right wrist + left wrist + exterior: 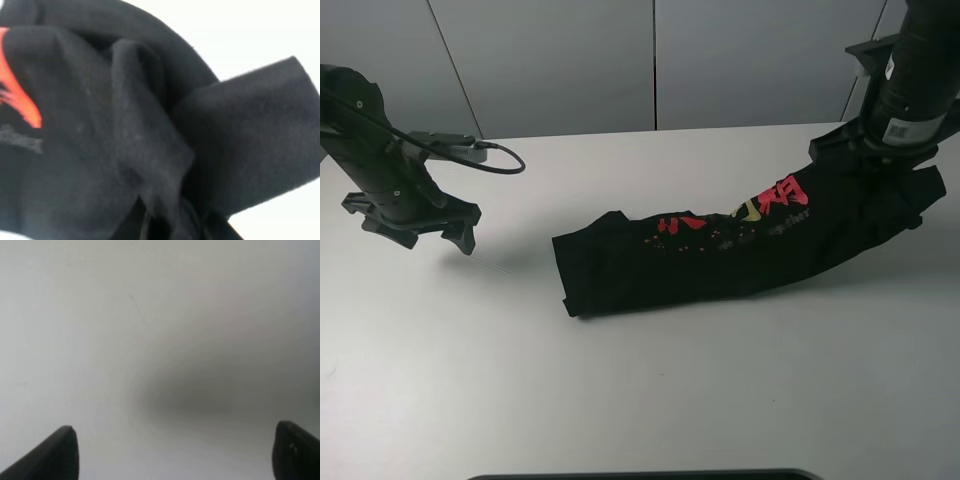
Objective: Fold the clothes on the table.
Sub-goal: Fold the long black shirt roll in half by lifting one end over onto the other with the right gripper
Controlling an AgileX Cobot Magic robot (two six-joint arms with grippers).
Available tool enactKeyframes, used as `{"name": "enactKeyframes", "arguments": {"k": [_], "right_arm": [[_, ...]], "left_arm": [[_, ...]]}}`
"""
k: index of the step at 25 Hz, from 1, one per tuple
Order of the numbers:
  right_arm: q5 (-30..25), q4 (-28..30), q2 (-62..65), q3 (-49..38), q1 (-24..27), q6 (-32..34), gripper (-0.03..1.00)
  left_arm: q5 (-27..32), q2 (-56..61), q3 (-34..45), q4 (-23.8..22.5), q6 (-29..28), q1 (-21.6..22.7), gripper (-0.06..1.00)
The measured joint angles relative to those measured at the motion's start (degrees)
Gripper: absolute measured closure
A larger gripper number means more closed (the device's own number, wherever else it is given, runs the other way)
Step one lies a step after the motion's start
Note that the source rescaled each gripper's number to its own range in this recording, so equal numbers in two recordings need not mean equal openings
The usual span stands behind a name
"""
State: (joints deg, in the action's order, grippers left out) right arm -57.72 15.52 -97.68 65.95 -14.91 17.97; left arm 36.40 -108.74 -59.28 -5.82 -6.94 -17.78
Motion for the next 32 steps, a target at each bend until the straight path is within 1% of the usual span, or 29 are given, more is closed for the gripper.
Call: {"name": "enactKeyframes", "arguments": {"k": [2,3,7,8,10,12,15,18,21,27,32], "right_arm": [[-0.8,-5.9,1.8,1.5,0.0,-3.8,0.83],[-0.9,-9.8,2.3,2.1,0.0,-6.2,0.83],[-1.2,-28.1,2.8,2.8,0.0,-16.6,0.83],[-0.9,-32.1,2.8,2.8,0.0,-18.3,0.83],[-0.2,-38.0,2.8,2.8,0.0,-21.3,0.83],[1.0,-42.6,2.8,2.8,0.0,-22.9,0.84],[2.0,-47.4,2.8,2.8,0.0,-24.9,0.84],[3.1,-49.8,2.2,2.8,-1.0,-26.0,0.84],[4.9,-52.0,0.0,2.8,-4.1,-26.3,0.84],[10.3,-57.1,-6.1,2.8,-11.3,-28.0,0.84],[15.0,-60.7,-11.9,2.9,-14.8,-30.5,0.84]], "left_arm": [[0.0,0.0,0.0,0.0,0.0,0.0,-0.06],[0.0,0.0,0.0,0.0,0.0,0.0,-0.06],[0.0,0.0,0.0,0.0,0.0,0.0,-0.06],[0.0,0.0,0.0,0.0,0.0,0.0,-0.06],[0.0,0.0,0.0,0.0,0.0,0.0,-0.06],[0.0,0.0,0.0,0.0,0.0,0.0,-0.06],[0.0,0.0,0.0,0.0,0.0,0.0,-0.06],[0.0,0.0,0.0,0.0,0.0,0.0,-0.06],[0.0,0.0,0.0,0.0,0.0,0.0,-0.06],[0.0,0.0,0.0,0.0,0.0,0.0,-0.06],[0.0,0.0,0.0,0.0,0.0,0.0,-0.06]]}}
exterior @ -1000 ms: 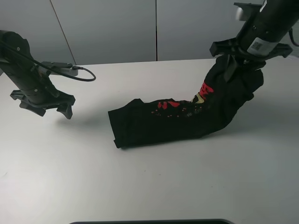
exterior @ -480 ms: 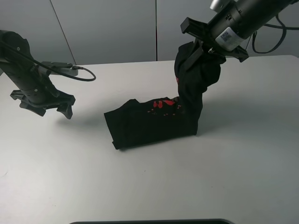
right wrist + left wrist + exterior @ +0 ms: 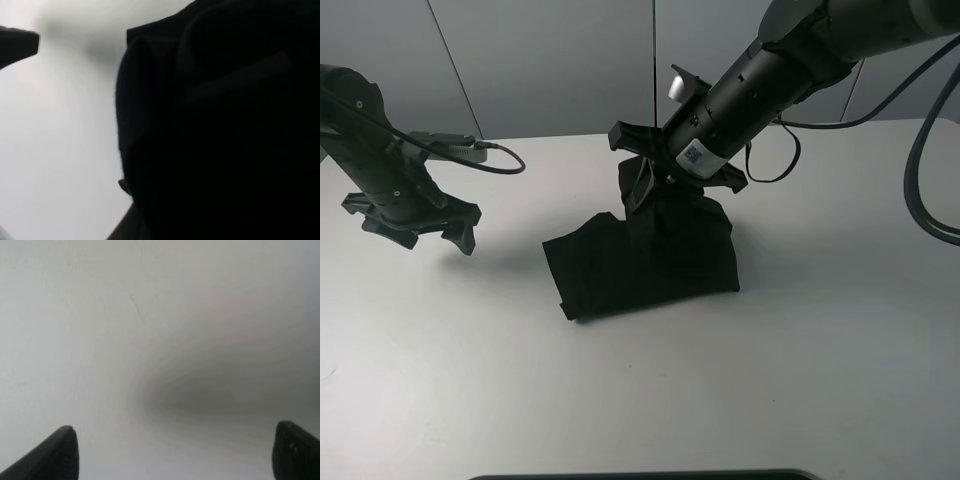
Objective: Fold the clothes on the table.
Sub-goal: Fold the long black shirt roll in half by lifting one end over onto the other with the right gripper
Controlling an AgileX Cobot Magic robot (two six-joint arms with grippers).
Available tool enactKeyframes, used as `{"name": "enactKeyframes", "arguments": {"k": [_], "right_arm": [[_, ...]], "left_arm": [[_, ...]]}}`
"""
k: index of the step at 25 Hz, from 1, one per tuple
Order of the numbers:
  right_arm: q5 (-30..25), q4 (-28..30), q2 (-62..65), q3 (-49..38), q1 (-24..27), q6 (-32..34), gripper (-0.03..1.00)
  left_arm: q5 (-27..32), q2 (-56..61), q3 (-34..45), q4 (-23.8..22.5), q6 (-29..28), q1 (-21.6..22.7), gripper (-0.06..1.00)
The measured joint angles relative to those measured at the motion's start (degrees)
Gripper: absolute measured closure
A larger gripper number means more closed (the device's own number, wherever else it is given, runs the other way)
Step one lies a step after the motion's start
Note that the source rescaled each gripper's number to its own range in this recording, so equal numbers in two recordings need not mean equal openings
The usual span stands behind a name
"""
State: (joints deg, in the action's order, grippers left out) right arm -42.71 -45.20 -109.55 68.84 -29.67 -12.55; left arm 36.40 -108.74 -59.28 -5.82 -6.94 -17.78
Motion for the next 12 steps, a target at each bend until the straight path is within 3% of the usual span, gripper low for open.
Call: {"name": "enactKeyframes", "arguments": {"k": [9,11,12], "right_arm": [[3.6,-18.3,-8.8,0.0,-2.0,-13.9,0.84],[3.8,-20.6,-9.1,0.0,-2.0,-17.3,0.74],[3.8,-22.0,-9.1,0.0,-2.0,-18.8,0.60]], "left_arm": [[-0.1,0.0,0.0,0.0,0.0,0.0,-0.06],[-0.1,0.0,0.0,0.0,0.0,0.0,-0.06],[-0.1,0.0,0.0,0.0,0.0,0.0,-0.06]]}}
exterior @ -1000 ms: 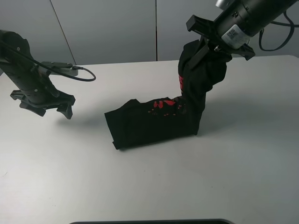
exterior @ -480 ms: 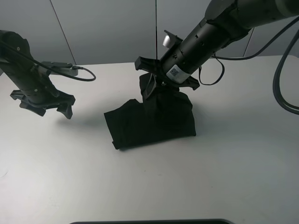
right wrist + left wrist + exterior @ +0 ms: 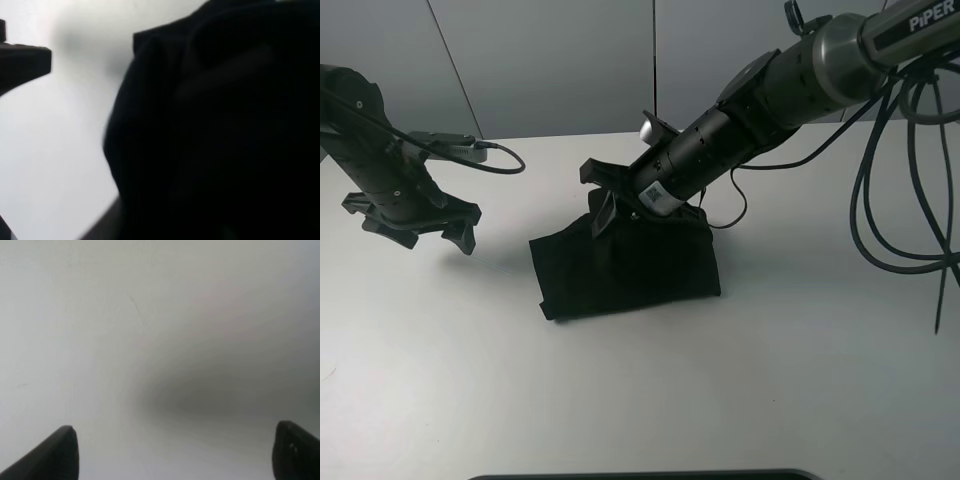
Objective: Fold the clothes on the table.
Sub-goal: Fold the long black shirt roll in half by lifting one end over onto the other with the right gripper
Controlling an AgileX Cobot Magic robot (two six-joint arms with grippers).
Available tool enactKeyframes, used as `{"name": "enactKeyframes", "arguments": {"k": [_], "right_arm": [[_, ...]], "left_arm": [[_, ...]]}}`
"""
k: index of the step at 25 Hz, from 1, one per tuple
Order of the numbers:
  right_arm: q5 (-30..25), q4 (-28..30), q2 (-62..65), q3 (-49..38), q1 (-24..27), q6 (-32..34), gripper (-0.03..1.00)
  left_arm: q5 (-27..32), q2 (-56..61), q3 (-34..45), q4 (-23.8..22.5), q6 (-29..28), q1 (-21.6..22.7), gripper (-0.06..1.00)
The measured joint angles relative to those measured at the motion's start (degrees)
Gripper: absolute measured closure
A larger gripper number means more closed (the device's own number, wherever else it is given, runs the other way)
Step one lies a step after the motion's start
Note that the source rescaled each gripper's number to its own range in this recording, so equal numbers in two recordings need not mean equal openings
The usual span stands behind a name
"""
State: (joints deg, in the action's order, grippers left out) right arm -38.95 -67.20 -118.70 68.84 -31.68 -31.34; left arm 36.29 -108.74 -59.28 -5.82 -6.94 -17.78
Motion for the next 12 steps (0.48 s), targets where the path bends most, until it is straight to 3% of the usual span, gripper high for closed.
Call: {"name": "enactKeyframes", "arguments": {"k": [3,4,8,12], "right_arm": [[0.1,-5.6,0.0,0.0,0.0,-5.7,0.10],[0.1,-6.7,0.0,0.0,-0.1,-7.5,0.03],[0.4,-8.1,0.3,0.1,-0.2,-11.9,-0.03],[5.5,-2.0,3.8,0.1,-0.2,-12.4,-0.03]], "left_arm": [[0.0,0.0,0.0,0.0,0.0,0.0,-0.06],[0.0,0.0,0.0,0.0,0.0,0.0,-0.06],[0.0,0.0,0.0,0.0,0.7,0.0,-0.06],[0.0,0.0,0.0,0.0,1.0,0.0,-0.06]]}}
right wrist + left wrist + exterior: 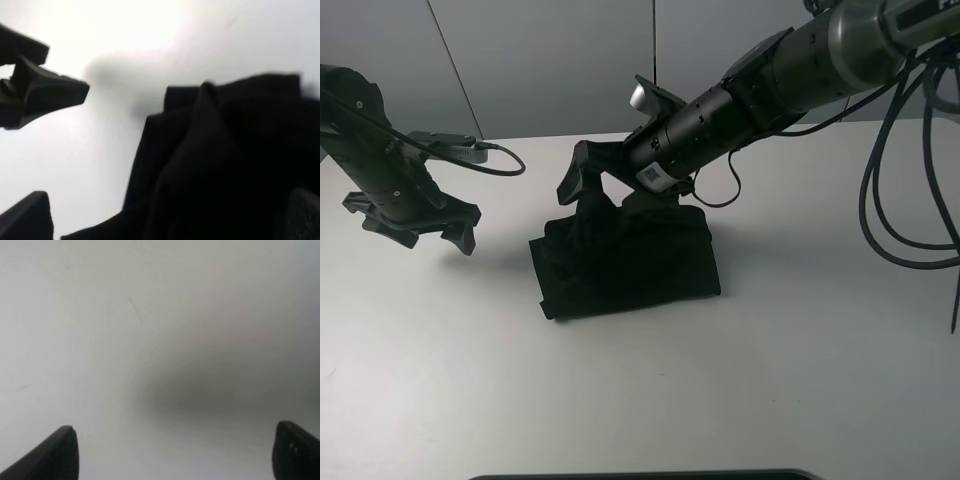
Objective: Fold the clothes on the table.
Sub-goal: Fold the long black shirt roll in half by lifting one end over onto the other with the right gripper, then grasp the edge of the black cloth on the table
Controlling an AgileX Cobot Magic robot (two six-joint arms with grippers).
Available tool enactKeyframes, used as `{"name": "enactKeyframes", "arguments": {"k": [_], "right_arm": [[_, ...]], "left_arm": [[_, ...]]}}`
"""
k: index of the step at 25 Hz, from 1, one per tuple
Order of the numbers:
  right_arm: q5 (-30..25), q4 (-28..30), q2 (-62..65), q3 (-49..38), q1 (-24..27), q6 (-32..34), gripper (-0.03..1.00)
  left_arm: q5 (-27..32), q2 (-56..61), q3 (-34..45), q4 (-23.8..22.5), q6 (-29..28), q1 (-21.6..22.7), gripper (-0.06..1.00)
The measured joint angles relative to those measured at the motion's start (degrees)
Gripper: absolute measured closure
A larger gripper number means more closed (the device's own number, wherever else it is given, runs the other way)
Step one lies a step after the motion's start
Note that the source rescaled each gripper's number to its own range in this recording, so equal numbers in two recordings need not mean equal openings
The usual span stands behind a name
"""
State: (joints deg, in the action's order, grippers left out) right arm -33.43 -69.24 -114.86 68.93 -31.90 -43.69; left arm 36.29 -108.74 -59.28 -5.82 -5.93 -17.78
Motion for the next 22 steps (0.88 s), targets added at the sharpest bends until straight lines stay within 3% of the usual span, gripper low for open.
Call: {"name": "enactKeyframes", "arguments": {"k": [4,10,16,22], "right_arm": [[4.1,16.7,6.0,0.1,0.5,7.6,-0.03],[0.5,49.0,11.9,0.2,6.8,28.8,-0.03],[-3.7,58.7,13.0,0.2,13.9,34.3,-0.03],[-5.1,66.1,13.0,0.2,14.6,35.2,-0.03]], "left_arm": [[0.0,0.0,0.0,0.8,0.0,0.0,-0.06],[0.0,0.0,0.0,1.3,0.1,0.0,-0.06],[0.0,0.0,0.0,1.6,0.1,0.0,-0.06],[0.3,0.0,-0.4,5.8,2.0,0.0,-0.06]]}}
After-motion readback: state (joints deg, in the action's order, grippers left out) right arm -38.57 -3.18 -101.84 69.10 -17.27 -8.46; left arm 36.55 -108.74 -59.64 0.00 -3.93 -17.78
